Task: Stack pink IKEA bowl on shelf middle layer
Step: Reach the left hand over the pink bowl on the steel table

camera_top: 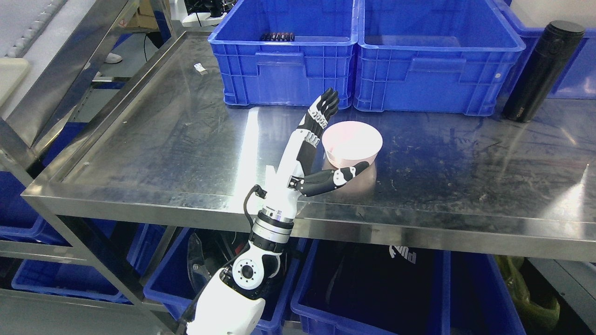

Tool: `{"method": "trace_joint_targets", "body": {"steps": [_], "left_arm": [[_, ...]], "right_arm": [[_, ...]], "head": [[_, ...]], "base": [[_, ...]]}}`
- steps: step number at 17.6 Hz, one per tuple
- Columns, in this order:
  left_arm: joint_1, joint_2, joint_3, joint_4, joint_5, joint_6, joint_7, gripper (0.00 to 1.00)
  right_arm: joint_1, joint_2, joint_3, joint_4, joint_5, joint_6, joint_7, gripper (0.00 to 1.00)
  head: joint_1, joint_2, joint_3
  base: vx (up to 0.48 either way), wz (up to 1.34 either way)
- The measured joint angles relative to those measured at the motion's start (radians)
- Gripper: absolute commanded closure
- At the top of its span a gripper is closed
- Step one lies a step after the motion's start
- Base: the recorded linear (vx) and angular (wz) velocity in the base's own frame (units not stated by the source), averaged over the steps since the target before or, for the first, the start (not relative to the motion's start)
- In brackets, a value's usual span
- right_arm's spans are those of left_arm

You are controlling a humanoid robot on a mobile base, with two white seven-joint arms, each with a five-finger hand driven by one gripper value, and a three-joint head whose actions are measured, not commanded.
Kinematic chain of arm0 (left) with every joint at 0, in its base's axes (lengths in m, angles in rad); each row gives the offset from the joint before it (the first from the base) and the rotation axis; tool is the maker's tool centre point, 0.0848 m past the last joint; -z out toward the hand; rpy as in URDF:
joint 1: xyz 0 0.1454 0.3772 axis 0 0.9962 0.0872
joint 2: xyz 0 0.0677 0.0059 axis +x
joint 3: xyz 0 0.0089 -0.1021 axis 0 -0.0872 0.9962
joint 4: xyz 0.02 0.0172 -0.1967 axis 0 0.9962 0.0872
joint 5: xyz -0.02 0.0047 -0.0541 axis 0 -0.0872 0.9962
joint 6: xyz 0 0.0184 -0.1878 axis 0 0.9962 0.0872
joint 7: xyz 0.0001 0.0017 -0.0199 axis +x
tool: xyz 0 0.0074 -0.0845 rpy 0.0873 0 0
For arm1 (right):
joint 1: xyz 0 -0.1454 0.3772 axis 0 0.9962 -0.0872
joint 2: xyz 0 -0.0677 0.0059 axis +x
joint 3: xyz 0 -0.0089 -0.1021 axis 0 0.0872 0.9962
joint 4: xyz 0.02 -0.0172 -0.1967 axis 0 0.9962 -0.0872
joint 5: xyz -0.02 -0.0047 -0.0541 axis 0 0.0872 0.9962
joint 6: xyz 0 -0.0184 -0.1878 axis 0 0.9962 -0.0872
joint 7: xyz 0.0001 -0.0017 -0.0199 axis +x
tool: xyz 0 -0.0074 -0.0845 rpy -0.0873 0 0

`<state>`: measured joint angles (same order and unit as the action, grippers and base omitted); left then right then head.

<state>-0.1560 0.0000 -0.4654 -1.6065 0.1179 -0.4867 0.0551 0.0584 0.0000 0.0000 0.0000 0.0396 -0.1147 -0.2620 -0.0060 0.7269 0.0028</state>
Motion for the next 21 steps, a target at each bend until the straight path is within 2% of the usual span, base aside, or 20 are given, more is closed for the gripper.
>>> {"method": "trace_joint_targets", "body": {"steps": [7,11,15,19,21], "left_arm": [[-0.005,0.0,0.044,-0.002,-0.041,0.003,-0.019,0.01],[-0.102,0.0,0.066,0.0,-0.216,0.166,-0.084,0.01],[-0.262,0.0,0.068,0.0,-0.487,0.406,-0.308,0.01],[-0.409,0.009,0.046,0.0,-0.741,0.484,-0.624,0.06],[-0.478,0.02,0.034,0.0,-0.822,0.493,-0.709,0.03]], "right_arm": [[0.0,0.0,0.0,0.0,0.0,0.0,0.0,0.0],[0.0,0.0,0.0,0.0,0.0,0.0,0.0,0.0],[0.0,0.0,0.0,0.0,0.0,0.0,0.0,0.0],[0.0,0.0,0.0,0.0,0.0,0.0,0.0,0.0],[0.0,0.0,0.0,0.0,0.0,0.0,0.0,0.0]], "head": [[0.0,0.0,0.0],[0.0,0.0,0.0],[0.0,0.0,0.0],[0.0,0.0,0.0],[0.0,0.0,0.0]], "base": [[0.002,-0.01],[-0.001,0.02],[0.0,0.0],[0.0,0.0],[0.0,0.0]]}}
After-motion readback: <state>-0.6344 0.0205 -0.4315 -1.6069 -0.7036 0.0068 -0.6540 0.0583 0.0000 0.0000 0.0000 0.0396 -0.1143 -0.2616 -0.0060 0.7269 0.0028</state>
